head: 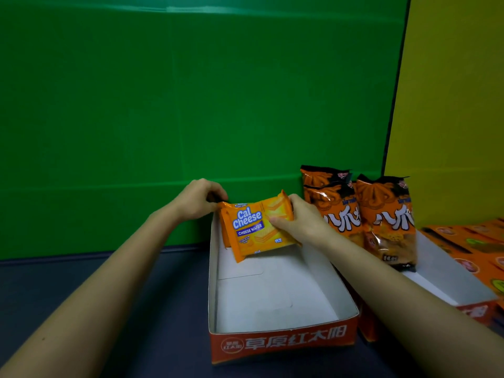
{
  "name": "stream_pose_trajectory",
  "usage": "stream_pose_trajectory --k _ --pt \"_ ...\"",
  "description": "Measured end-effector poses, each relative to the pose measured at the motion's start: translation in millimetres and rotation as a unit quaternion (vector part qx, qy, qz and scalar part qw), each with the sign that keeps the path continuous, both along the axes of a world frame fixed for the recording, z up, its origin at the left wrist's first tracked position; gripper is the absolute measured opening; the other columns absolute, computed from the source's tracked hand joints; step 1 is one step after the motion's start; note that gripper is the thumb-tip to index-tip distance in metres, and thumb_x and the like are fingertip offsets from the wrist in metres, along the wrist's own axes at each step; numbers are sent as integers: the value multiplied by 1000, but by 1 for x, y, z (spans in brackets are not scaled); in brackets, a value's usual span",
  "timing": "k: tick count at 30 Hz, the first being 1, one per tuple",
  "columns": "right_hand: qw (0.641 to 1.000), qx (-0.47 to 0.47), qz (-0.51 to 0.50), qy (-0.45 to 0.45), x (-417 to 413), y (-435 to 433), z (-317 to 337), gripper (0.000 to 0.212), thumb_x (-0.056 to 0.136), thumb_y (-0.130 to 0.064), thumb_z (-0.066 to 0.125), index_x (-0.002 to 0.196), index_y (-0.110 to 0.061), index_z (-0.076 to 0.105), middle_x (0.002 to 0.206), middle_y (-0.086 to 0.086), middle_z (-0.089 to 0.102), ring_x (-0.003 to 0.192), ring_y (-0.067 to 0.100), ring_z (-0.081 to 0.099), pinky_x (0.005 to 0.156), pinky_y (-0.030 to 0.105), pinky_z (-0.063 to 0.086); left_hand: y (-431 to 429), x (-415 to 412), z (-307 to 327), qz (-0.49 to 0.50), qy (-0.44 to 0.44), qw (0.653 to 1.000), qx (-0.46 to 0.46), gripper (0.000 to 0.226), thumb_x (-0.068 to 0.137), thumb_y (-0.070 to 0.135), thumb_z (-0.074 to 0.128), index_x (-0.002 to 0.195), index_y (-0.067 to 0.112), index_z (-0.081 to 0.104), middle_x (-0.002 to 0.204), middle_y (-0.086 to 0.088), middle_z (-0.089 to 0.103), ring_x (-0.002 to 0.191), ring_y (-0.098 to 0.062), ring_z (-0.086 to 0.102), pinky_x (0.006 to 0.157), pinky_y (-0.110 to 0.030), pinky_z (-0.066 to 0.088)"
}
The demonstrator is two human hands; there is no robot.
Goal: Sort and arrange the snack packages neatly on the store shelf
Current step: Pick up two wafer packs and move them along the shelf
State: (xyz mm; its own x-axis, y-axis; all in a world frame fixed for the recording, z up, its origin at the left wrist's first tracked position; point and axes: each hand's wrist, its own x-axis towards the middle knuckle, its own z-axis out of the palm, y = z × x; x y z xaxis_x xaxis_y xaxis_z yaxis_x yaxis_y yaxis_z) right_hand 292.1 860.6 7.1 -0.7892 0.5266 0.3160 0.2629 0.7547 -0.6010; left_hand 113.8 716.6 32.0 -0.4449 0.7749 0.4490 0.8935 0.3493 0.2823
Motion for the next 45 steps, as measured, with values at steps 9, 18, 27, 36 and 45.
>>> stream_pose_trajectory --k 9,18,27,36,45 --pt "982 171 -40 -65 -11 0 -4 47 81 -26 68 120 -12 46 121 8 55 110 28 53 84 33 41 -5 7 -7 75 57 995 15 21 88 19 57 105 15 68 111 -4 68 104 -26 60 89 -39 49" --pt "927 367 -60 -50 -19 -3 -8 37 89 -26 56 124 -15 49 122 5 52 113 25 49 89 34 39 -22 15 -12 142 102 984 27 25 91 23 53 112 14 62 115 -1 66 105 -26 59 80 -32 44" --pt "913 402 -28 -61 -19 -3 -2 36 91 -26 52 127 -19 52 124 4 54 117 24 47 93 34 37 -58 30 -23 202 119 972 -29 29 92 26 50 118 16 59 120 -2 63 109 -25 58 83 -32 45" --pt "931 351 97 27 -9 -63 27 37 91 -28 51 128 -22 53 128 1 55 121 23 48 92 34 40 -135 58 -42 297 147 940 -75 27 93 29 46 114 17 59 119 -5 63 109 -28 58 83 -34 46" --pt "887 347 303 33 -22 -203 21 35 90 -36 52 124 -26 55 124 -3 61 117 22 55 92 33 44 -271 105 -53 422 127 886 -144 25 94 28 42 108 16 58 116 -6 63 108 -28 56 79 -32 44"
